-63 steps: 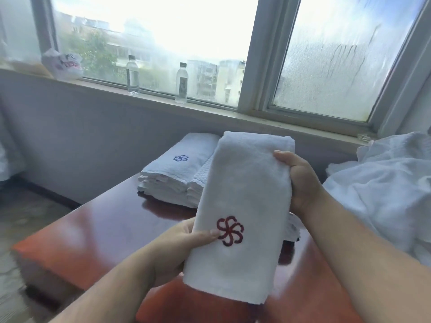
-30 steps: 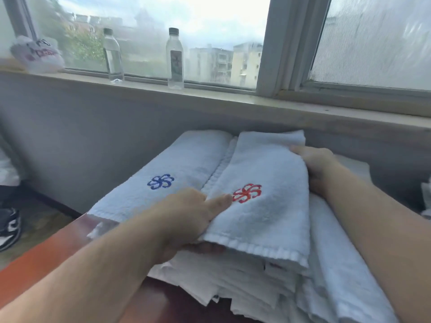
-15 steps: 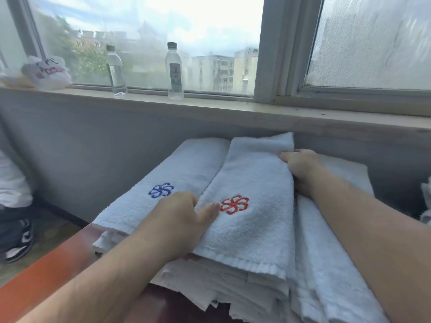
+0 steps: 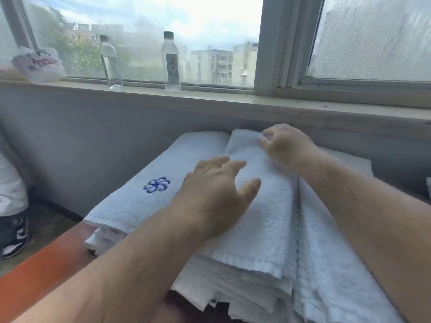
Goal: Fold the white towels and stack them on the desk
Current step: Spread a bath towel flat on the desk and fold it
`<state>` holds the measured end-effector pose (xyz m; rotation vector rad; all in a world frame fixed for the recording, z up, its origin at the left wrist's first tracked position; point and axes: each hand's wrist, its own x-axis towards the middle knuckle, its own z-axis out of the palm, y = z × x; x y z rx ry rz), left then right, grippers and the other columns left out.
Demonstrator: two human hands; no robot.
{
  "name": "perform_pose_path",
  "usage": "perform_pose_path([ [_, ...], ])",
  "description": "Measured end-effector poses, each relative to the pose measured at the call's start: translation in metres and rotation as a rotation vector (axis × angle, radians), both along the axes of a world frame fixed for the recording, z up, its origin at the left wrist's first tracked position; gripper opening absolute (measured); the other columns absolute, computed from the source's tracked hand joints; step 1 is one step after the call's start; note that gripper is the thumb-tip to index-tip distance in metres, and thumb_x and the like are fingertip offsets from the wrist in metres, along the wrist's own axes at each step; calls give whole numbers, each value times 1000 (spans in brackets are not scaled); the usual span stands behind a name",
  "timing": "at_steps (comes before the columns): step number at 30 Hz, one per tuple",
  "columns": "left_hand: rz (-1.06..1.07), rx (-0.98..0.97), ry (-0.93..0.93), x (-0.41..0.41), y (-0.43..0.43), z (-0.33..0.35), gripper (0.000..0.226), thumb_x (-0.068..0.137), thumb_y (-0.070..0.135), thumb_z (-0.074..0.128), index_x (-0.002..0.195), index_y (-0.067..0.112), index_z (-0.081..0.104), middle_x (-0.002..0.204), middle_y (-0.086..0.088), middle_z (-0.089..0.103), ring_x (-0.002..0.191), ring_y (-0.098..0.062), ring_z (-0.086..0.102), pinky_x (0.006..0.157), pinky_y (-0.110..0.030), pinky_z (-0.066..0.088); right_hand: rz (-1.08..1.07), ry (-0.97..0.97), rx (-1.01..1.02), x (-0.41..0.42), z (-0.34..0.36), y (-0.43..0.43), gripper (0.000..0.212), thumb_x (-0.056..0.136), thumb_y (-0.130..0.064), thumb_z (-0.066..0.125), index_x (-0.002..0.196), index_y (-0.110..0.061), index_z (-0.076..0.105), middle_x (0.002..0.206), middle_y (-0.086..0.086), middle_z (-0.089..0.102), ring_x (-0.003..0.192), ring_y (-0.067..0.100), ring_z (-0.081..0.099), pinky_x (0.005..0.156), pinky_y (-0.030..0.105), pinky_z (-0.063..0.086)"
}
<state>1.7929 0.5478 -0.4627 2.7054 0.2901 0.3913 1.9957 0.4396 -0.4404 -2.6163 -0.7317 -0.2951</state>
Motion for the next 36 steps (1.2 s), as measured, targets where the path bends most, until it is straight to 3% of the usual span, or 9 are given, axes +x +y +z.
perform_pose_path([
  [2, -27, 65, 144, 3, -6, -19, 80, 90, 78, 26, 159, 39, 12, 168, 8, 6, 153, -10, 1, 123, -36, 5, -9, 106, -167, 11, -11, 6, 58, 99, -58, 37, 149, -28, 44, 162, 6, 32, 148, 32, 27, 120, 49, 23],
  [5, -14, 58, 138, 1, -4, -37, 93, 79, 86, 15, 159, 40, 2, 168, 13, -3, 153, -6, -7, 121, -34, 1, 16, 135, -217, 30, -29, 11, 77, 95, -66, 31, 161, -31, 14, 170, 0, 9, 155, 27, 6, 125, 50, 8],
  [8, -3, 67, 93, 2, -3, -39, 97, 77, 89, 17, 159, 39, 5, 168, 14, -1, 153, -5, -5, 121, -33, 2, 3, 129, -254, 40, -31, 15, 77, 94, -68, 29, 161, -35, 12, 170, 1, 6, 156, 27, 3, 125, 51, 5],
  [12, 58, 45, 87, -4, -9, -38, 129, 54, 100, 15, 161, 28, 6, 168, 12, 4, 154, -8, -1, 122, -33, 3, -16, 138, -254, 42, -34, 14, 73, 97, -65, 30, 161, -37, 11, 170, 0, 5, 156, 26, 1, 124, 51, 2],
  [15, 87, 48, 101, -13, -9, -41, 141, 46, 105, 17, 160, 24, 4, 168, 10, 5, 154, -10, -1, 124, -35, 4, -4, 119, -277, 36, -33, 12, 71, 98, -63, 28, 161, -36, 11, 170, 0, 5, 156, 25, 1, 124, 53, 2],
  [23, 80, 26, 163, -35, -9, -42, 144, 49, 105, 25, 160, 19, -4, 169, 8, -3, 154, -10, -8, 125, -37, -1, -34, 114, -527, -21, -18, 5, 70, 98, -69, 14, 161, -39, 4, 170, 2, -10, 156, 26, -11, 123, 57, -4],
  [30, 57, 129, 227, -74, -14, -50, 125, 65, 95, 8, 160, 17, -11, 168, -1, -15, 154, -17, -14, 126, -43, -2, 137, 216, -405, -101, -33, -37, 63, 101, -63, 14, 159, -41, 4, 170, -1, -9, 156, 27, -10, 123, 55, 0],
  [33, 63, 164, 248, -107, -21, -55, 114, 75, 92, 13, 160, 21, -14, 167, 3, -19, 153, -15, -18, 125, -42, -4, 173, 195, -427, -139, -36, -54, 63, 101, -63, 12, 159, -40, 4, 171, -1, -6, 157, 26, -6, 123, 56, 3],
  [36, 82, 177, 268, -138, -29, -48, 100, 88, 83, 24, 162, 21, -3, 169, 3, -10, 155, -14, -11, 125, -41, -1, 251, 182, -450, -175, -28, -82, 62, 105, -60, 15, 161, -35, 8, 171, -3, -1, 157, 19, 1, 124, 50, 9],
])
